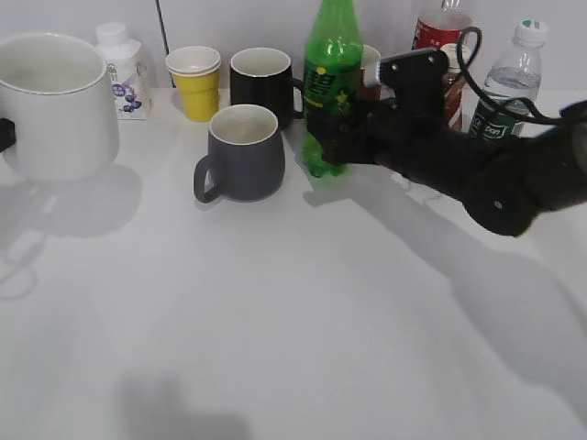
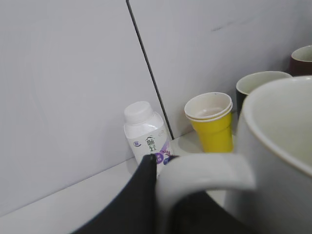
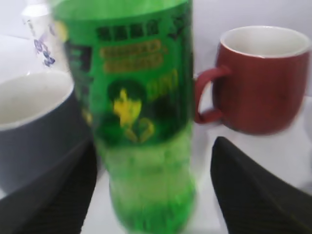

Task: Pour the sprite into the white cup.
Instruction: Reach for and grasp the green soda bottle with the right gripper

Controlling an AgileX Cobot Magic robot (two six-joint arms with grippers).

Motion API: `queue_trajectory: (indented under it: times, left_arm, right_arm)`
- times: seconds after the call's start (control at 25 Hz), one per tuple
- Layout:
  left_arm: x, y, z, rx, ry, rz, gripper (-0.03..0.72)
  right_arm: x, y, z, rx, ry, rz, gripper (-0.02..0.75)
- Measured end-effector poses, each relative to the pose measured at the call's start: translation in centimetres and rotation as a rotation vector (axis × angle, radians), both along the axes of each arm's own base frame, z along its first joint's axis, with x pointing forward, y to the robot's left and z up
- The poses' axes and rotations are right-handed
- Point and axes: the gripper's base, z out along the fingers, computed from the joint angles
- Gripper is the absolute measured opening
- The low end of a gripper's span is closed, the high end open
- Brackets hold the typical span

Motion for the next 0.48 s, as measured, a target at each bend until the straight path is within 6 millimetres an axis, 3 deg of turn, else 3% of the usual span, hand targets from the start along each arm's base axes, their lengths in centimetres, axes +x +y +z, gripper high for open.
queue_trajectory:
  times: [0.2,0.28,0.36,0.48]
  left_arm:
    - [0.0,0.0,-0.1,0.005,0.008,0.001,0.039]
    - [0.0,0.0,-0.1,0.006,0.01,0.002,0.039]
    - [0.0,0.0,-0.1,0.007,0.011,0.001,0.039]
    - [0.0,0.0,-0.1,0.007,0.012,0.002,0.039]
  right_arm:
    - [1.9,1.4,0.2,-0.002,0.01,0.055,0.528]
    - [2.0,1.5,0.2,-0.005,0.013,0.061,0.459]
    - [2.0,1.5,0.2,-0.006,0.014,0.065,0.337]
    - [1.9,1.5,0.3,-0.001,0.019,0.065,0.333]
